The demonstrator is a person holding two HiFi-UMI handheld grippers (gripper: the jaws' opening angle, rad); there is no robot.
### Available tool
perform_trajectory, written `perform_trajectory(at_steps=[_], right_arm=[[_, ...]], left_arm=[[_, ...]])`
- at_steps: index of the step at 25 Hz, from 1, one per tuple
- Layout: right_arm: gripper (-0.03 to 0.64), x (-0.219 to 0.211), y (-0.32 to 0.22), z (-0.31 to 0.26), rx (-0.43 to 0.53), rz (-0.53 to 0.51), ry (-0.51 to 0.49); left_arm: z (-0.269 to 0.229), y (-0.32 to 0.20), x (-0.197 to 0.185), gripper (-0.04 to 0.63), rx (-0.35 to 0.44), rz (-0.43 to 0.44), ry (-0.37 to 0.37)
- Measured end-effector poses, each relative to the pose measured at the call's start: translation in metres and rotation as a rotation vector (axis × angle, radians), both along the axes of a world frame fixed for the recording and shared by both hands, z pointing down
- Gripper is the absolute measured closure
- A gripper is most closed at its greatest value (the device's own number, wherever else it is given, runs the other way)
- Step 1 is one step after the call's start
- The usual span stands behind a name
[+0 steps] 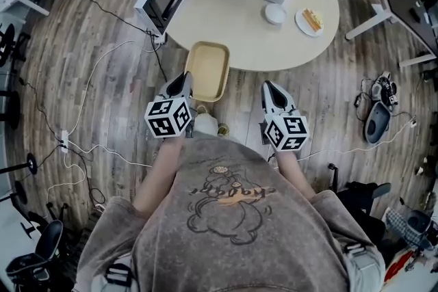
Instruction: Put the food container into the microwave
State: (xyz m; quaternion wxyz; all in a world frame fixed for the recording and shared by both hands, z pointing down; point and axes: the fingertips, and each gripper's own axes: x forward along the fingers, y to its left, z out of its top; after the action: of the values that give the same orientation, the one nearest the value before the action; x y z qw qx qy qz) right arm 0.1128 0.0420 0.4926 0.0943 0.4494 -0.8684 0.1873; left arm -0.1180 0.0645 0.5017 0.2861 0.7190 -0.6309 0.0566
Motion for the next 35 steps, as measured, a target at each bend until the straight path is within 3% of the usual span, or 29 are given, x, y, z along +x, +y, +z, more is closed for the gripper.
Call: perform_trajectory(at_steps=[14, 28, 35], right_arm=[[0.612, -0.002, -0.087, 0.004, 0.008, 0.052, 0.009], [0.612, -0.029, -0.203, -0.006, -0.007, 0.136, 0.003], [0.612, -0.043, -0.236, -0.014, 0.006, 0.156, 0.003]], left_arm=[[0.011, -0.105, 0.0, 0.557, -0.001, 0.047, 0.024], [0.012, -0.231, -0.035, 0.557, -0.024, 0.087, 0.045], [0.01, -0.278, -0.042, 0.557, -0.029, 0.127, 0.061]])
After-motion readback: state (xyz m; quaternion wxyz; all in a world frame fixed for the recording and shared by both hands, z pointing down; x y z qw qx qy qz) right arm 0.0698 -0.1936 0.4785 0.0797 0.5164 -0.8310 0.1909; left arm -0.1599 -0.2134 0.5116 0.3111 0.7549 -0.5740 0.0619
